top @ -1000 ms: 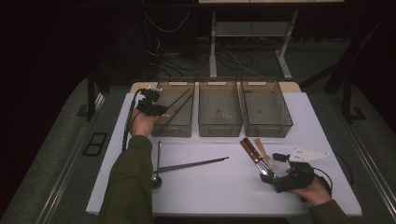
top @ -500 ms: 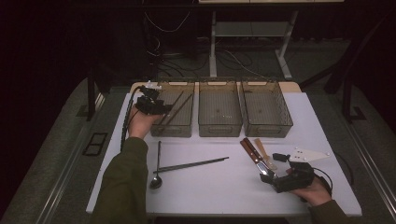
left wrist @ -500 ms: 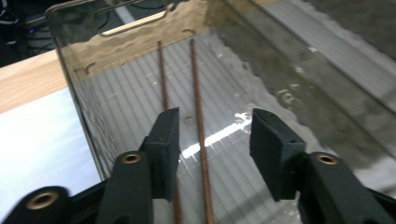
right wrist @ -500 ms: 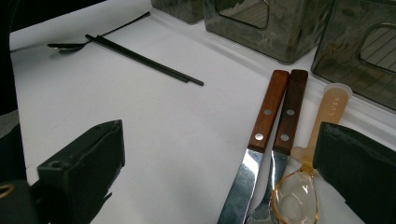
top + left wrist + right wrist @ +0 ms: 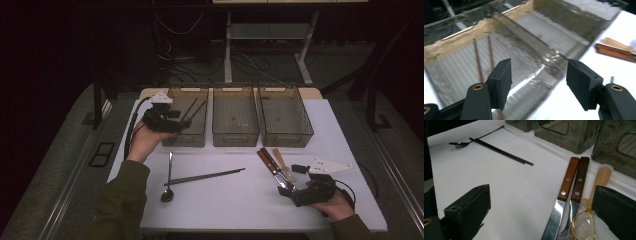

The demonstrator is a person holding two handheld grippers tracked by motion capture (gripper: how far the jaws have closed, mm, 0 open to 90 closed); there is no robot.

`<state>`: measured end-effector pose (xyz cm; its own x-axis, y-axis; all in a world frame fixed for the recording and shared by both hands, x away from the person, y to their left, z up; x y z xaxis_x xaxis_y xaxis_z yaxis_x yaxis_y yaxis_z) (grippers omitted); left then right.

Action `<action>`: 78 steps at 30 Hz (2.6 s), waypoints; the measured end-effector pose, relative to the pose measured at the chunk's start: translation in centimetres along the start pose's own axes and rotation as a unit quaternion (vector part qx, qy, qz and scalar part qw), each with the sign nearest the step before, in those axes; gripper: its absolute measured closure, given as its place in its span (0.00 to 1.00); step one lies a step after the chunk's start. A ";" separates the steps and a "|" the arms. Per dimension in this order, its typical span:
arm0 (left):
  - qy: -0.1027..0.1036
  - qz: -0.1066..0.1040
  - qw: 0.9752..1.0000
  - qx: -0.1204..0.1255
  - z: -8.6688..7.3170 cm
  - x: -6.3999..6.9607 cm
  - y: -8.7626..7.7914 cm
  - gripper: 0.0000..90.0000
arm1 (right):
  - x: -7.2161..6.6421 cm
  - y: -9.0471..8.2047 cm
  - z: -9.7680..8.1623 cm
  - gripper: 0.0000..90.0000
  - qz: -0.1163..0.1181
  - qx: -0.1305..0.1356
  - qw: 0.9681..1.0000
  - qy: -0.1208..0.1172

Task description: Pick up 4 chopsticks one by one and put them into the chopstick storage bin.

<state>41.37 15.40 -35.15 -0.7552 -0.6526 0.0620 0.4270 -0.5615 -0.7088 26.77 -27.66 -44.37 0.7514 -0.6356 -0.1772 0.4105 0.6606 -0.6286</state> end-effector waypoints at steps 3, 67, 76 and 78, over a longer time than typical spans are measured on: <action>0.016 -0.017 1.000 -0.004 -0.5 1.3 -0.1 0.36 | 0.0 0.0 0.0 0.03 0.000 -0.001 1.000 0.000; 0.128 -0.101 0.978 -0.130 -8.6 8.7 6.9 0.86 | -0.1 0.2 0.0 0.03 0.001 -0.006 1.000 -0.001; 0.117 -0.102 0.979 -0.129 -8.5 8.7 7.0 0.87 | -0.1 0.2 0.0 0.03 0.001 -0.006 1.000 0.000; 0.117 -0.107 0.979 -0.128 -8.5 8.7 7.1 0.88 | -0.1 0.2 0.0 0.03 0.001 -0.006 1.000 0.000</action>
<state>33.63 10.09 -45.57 -0.9194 -0.3837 0.0866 0.1311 -0.5066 -0.8521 26.73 -27.47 -44.46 0.7522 -0.6343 -0.1783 0.4032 0.6571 -0.6369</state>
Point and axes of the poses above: each handheld gripper's, and its own axes: y roughly forward along the jaws, z roughly out of its top, x roughly to its right, the point moved 2 cm from there along y, roughly forward along the jaws, and after that the axes turned 9 degrees about -x, right-handed, at the moved point
